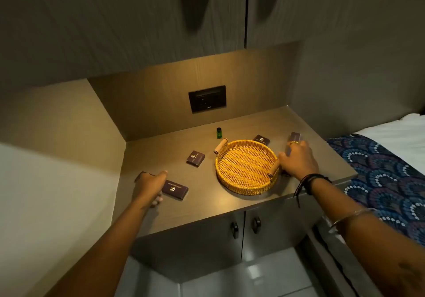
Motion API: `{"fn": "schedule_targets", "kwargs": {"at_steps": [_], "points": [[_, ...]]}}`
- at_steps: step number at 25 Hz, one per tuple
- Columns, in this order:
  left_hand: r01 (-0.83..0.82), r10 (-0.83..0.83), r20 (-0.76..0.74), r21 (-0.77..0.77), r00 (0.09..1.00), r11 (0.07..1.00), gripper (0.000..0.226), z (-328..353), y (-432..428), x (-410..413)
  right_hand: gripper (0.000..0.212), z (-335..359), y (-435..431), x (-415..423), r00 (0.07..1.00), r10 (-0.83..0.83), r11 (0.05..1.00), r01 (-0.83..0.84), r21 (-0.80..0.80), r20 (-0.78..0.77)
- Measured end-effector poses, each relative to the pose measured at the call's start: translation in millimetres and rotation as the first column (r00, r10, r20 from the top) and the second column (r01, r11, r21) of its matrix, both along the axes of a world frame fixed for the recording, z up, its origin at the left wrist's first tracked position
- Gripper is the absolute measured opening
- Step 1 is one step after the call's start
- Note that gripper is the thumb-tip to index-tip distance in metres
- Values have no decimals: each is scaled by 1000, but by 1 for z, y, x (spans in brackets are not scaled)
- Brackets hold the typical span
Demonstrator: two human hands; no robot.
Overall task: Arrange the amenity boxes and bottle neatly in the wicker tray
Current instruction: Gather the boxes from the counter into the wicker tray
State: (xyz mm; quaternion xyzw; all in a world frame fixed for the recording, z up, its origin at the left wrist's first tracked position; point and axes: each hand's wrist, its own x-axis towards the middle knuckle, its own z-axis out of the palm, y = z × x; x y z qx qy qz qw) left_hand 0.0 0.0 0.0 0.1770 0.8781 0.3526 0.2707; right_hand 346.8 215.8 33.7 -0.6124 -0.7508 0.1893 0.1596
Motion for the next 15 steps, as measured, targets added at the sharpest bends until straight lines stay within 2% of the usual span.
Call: {"fn": "schedule_targets", "kwargs": {"at_steps": [4, 8, 10, 12, 14, 15], "points": [[-165, 170, 61, -83, 984, 983, 44, -5, 13, -6, 40, -3, 42, 1, 996, -82, 989, 86, -123, 43], [-282, 280, -35, -123, 959, 952, 38, -9, 31, -1, 47, -18, 76, 4, 991, -130, 971, 130, -203, 15], [-350, 349, -28, -117, 937, 929, 47, -13, 36, 5, 49, -26, 88, 7, 990, -138, 951, 137, -276, 15], [-385, 382, -51, -140, 923, 912, 54, -18, 35, 17, 42, -34, 92, 10, 993, -116, 947, 108, -303, -9], [-384, 379, -60, -159, 923, 910, 50, -17, 36, 29, 30, -40, 96, 11, 992, -114, 948, 91, -305, -57], [-371, 366, -60, -167, 929, 913, 46, -16, 37, 33, 31, -41, 98, 10, 988, -126, 948, 93, -305, -89]]}}
